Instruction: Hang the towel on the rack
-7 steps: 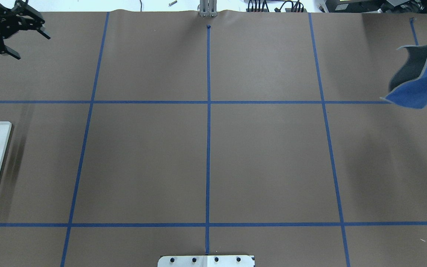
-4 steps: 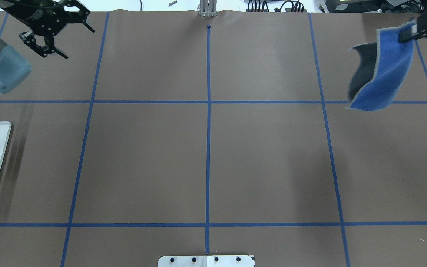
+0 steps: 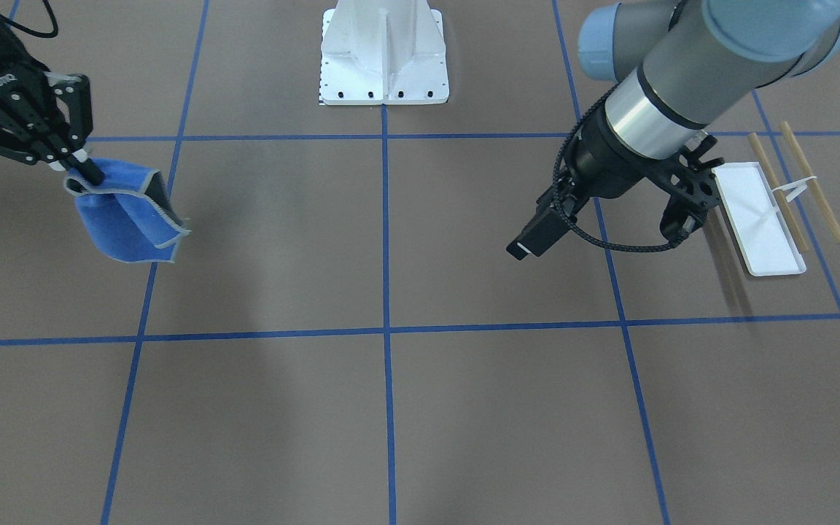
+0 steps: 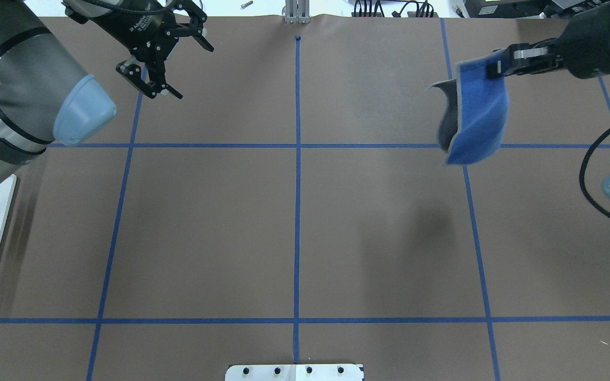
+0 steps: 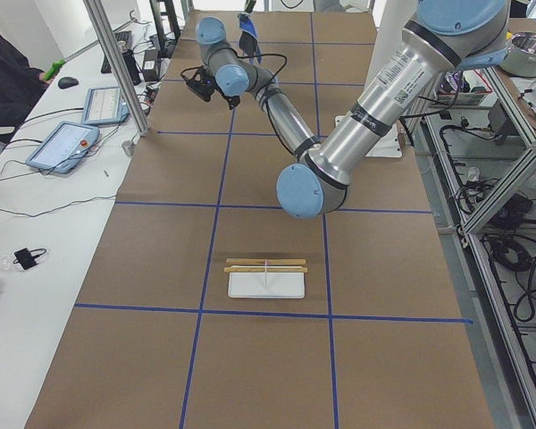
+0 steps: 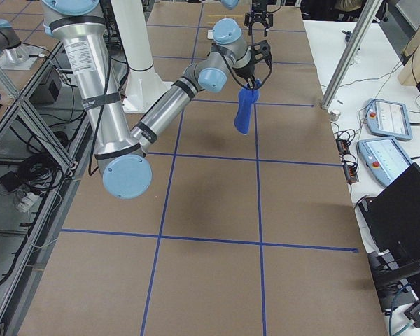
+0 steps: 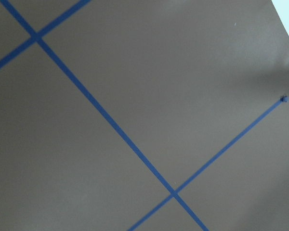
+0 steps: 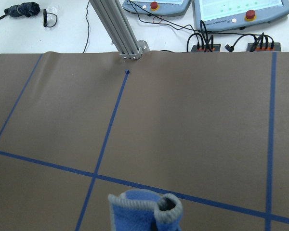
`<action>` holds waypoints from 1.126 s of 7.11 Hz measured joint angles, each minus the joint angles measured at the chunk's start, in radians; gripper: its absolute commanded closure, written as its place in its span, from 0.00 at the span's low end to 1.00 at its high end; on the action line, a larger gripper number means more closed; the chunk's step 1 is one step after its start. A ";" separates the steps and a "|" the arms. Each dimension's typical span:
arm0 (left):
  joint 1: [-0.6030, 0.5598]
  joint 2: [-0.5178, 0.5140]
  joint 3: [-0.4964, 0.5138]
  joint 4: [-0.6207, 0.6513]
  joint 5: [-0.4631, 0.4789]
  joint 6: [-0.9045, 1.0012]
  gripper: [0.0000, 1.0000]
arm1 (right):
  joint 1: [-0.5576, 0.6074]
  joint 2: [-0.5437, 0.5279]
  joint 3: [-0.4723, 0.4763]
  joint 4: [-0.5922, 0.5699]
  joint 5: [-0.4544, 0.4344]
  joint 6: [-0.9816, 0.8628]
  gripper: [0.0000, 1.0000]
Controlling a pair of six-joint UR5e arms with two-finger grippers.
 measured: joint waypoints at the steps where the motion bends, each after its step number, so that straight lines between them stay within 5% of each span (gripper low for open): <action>1: 0.030 -0.027 0.002 -0.001 0.000 -0.031 0.02 | -0.112 0.053 0.003 0.000 -0.131 0.033 1.00; 4: 0.127 -0.065 0.016 -0.061 0.000 -0.083 0.02 | -0.420 0.196 -0.003 -0.006 -0.501 0.057 1.00; 6: 0.177 -0.068 0.038 -0.135 0.000 -0.106 0.02 | -0.486 0.215 -0.005 -0.014 -0.593 0.055 1.00; 7: 0.186 -0.074 0.041 -0.146 0.000 -0.114 0.09 | -0.497 0.218 -0.005 -0.018 -0.607 0.053 1.00; 8: 0.191 -0.083 0.042 -0.149 0.000 -0.118 0.30 | -0.508 0.218 -0.005 -0.020 -0.620 0.052 1.00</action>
